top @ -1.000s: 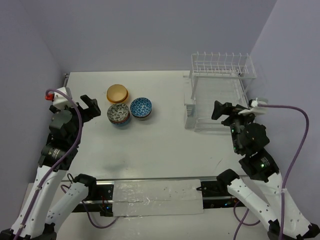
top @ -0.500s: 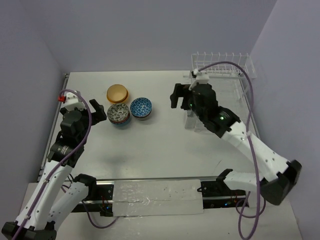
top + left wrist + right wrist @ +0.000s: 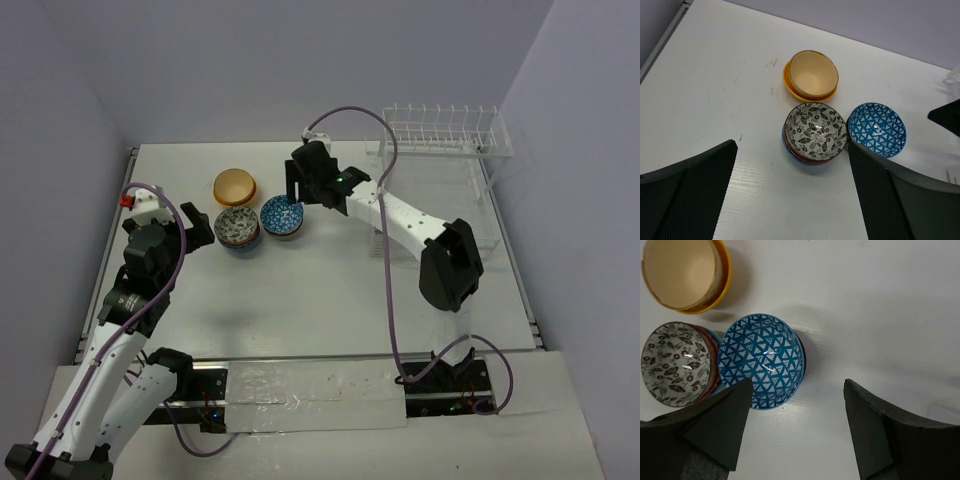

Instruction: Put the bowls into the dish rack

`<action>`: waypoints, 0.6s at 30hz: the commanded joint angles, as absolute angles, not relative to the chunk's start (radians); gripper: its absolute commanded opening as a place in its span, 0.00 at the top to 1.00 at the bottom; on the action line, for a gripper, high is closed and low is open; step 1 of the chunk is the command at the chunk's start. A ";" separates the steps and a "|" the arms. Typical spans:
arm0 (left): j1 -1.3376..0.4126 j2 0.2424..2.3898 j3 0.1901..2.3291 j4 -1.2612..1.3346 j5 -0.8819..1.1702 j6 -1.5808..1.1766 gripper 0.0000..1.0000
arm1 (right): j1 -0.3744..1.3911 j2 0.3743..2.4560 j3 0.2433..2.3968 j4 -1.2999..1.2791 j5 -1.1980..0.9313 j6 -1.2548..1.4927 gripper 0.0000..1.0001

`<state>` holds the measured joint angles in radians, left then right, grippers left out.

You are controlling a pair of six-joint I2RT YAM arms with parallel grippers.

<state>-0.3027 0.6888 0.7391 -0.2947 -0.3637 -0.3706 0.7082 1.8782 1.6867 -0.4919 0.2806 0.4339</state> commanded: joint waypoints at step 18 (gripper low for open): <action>-0.307 0.681 0.727 -0.239 -0.345 -0.364 0.01 | 0.733 2.151 1.884 -0.561 0.268 0.457 0.51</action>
